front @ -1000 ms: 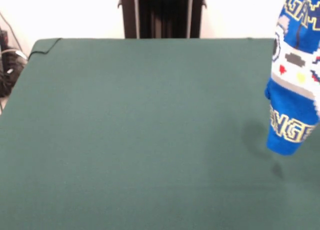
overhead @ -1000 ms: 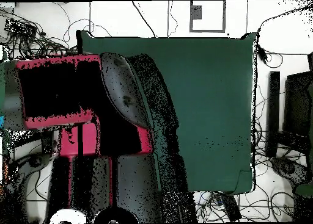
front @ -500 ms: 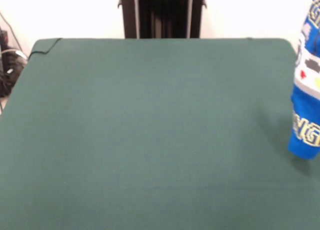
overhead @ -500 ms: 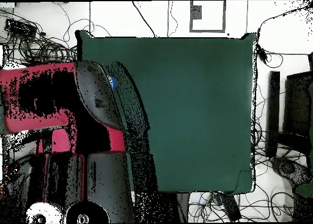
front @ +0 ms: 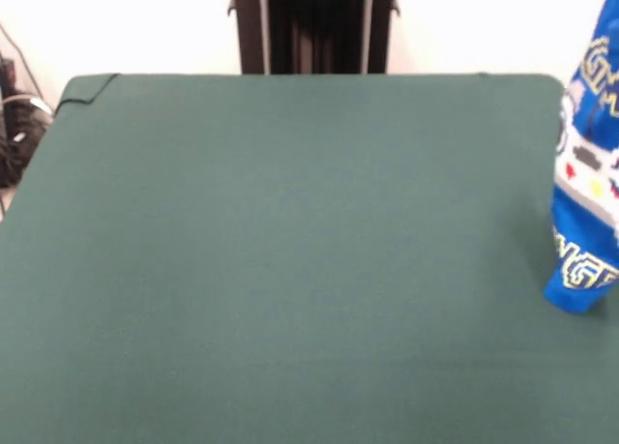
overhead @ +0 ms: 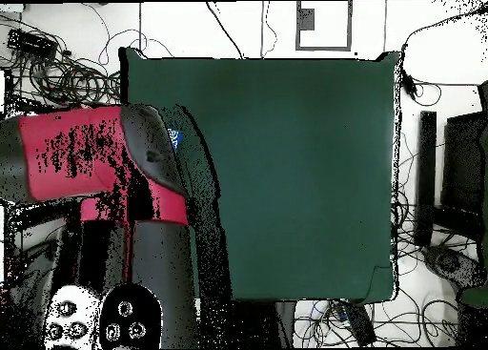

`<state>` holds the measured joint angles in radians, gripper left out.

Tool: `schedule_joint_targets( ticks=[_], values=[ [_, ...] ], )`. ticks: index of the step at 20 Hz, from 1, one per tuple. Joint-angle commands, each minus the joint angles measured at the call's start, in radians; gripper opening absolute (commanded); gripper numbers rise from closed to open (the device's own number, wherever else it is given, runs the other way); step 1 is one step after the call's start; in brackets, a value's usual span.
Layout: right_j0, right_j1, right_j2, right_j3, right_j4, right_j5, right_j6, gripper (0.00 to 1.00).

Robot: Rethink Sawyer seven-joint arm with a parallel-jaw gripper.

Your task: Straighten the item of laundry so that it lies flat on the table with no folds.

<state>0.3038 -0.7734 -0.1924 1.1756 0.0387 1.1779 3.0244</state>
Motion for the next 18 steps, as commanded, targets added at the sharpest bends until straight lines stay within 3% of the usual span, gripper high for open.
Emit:
schedule_joint_targets(
  ticks=[1,9,18],
  values=[
    [-0.014,0.13,-0.008,0.215,0.006,-0.122,0.196,0.0],
    [-0.091,0.184,-0.018,0.206,-0.106,-0.262,-0.009,0.0],
    [-0.191,0.211,0.013,0.181,-0.215,-0.349,-0.127,0.0]
  ],
)
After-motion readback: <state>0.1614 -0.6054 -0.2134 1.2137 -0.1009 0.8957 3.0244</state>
